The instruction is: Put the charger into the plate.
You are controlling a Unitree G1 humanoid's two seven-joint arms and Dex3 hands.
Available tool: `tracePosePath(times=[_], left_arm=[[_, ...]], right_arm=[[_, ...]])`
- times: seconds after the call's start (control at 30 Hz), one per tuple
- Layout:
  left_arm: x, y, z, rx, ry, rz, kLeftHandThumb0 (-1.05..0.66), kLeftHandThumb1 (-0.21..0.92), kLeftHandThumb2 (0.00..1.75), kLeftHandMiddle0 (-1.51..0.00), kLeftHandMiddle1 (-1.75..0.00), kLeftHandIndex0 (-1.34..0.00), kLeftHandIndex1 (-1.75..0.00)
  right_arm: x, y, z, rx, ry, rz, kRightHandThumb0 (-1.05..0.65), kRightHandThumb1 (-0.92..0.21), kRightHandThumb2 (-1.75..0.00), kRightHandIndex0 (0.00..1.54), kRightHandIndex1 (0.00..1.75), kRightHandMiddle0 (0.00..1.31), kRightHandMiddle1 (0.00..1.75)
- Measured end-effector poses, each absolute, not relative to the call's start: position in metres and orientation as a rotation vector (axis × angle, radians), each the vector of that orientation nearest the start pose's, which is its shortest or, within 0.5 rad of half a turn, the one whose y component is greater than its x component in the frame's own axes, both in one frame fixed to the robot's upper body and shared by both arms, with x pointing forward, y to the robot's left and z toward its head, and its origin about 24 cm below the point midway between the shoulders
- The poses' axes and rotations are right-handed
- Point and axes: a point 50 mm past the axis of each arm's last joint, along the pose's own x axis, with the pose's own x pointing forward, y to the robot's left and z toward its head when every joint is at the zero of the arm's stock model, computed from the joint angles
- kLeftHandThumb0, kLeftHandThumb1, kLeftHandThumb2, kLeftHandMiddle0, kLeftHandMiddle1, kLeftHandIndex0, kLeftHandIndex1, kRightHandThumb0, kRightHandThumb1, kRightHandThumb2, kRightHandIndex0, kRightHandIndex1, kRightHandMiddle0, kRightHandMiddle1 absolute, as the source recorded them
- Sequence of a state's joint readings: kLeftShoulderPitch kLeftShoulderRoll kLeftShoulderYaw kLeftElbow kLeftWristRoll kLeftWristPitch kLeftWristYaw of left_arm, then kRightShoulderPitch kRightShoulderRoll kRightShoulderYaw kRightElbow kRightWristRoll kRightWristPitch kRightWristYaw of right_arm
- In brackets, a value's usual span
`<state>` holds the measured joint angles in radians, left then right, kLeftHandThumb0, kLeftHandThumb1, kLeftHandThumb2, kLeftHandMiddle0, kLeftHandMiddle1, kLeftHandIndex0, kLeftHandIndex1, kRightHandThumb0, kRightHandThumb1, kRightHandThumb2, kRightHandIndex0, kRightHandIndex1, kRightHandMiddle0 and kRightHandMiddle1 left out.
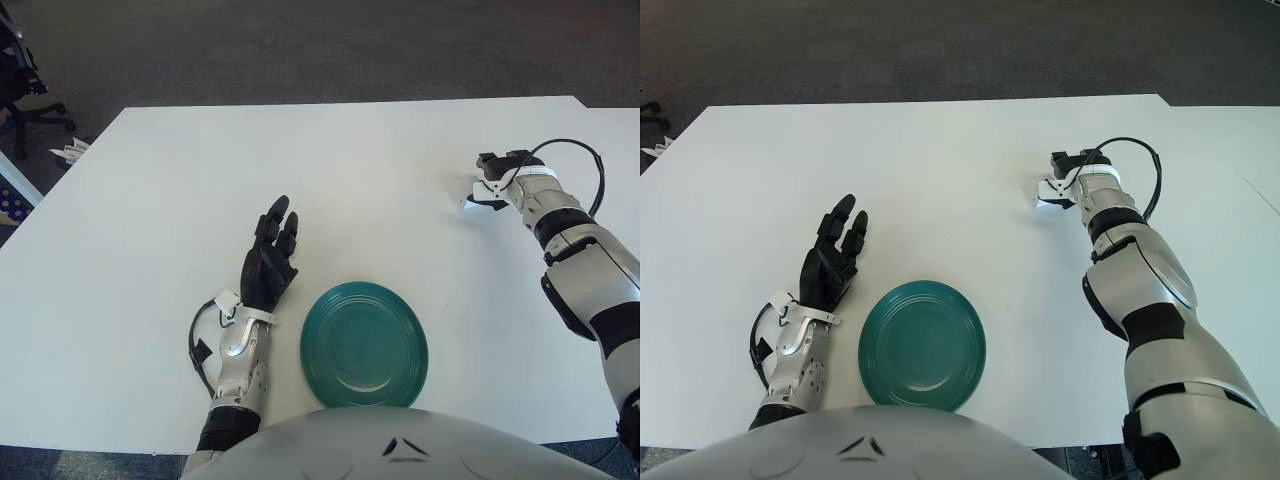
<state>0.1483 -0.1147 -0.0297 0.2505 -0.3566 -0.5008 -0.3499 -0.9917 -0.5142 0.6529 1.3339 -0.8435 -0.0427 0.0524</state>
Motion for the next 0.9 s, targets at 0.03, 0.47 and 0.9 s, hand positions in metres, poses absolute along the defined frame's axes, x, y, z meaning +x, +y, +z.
tracePosePath(times=[0.03, 0.47, 0.9], left_arm=[[0.2098, 0.1273, 0.003, -0.41, -0.181, -0.157, -1.01, 0.92, 1.17, -0.21, -0.01, 0.0, -0.51], [0.2112, 0.1296, 0.0029, -0.422, -0.191, -0.157, -1.01, 0.92, 1.17, -0.23, -0.01, 0.0, -0.56], [0.2126, 0.131, 0.0031, -0.418, -0.2, -0.158, -1.02, 0.92, 1.16, -0.23, 0.0, 0.0, -0.59]], right_arm=[[0.3842, -0.251, 0.081, -1.78, 0.443, 0.256, -1.05, -0.92, -0.82, 0.23, 0.03, 0.0, 0.51], [0.3841, -0.2504, 0.0798, -1.777, 0.462, 0.257, -1.05, -0.92, -0.83, 0.23, 0.01, 0.0, 0.49], [0.3852, -0.242, 0.0765, -1.772, 0.454, 0.27, -1.05, -0.92, -0.84, 0.22, 0.0, 0.0, 0.48]])
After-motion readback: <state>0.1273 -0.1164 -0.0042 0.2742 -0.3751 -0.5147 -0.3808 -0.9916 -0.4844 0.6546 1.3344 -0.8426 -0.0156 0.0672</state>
